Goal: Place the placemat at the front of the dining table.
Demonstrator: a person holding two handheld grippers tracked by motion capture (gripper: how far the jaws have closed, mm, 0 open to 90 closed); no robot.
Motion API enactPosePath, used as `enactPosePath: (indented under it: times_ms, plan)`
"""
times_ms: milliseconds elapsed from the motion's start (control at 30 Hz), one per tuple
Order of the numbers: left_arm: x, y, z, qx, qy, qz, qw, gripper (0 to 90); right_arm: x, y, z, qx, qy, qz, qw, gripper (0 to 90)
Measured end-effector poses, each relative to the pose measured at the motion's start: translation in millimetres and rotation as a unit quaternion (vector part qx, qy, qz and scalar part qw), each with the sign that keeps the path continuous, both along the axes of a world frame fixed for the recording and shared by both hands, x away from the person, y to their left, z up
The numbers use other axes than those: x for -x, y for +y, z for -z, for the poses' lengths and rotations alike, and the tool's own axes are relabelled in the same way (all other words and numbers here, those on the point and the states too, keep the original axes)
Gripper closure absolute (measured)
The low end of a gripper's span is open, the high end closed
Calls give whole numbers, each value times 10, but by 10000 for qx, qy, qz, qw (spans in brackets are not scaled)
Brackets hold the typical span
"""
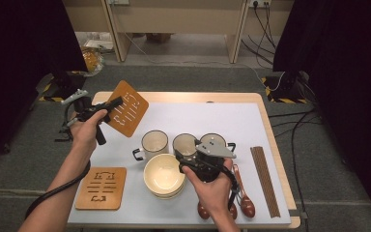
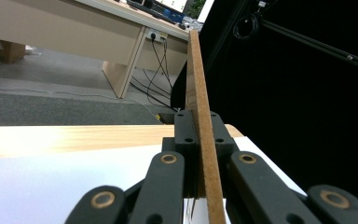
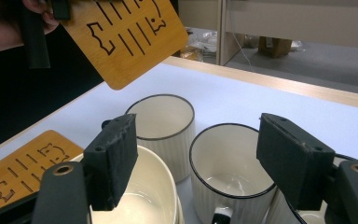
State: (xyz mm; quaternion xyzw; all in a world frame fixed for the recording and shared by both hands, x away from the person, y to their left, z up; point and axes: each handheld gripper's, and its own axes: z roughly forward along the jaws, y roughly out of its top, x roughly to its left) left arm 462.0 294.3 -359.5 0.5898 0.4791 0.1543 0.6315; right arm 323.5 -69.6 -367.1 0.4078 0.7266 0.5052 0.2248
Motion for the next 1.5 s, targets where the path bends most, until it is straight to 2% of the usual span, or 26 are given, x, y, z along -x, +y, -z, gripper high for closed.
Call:
enactPosePath:
  times_ms: [933, 1500]
  plan:
    - [-188, -211, -92, -41, -26, 78, 10000, 861, 26, -201, 13, -10, -20, 162, 9999, 291]
    - [-339, -374, -93, -74, -2, 141, 9999, 861, 67, -407, 35, 34, -41, 357, 9994, 291]
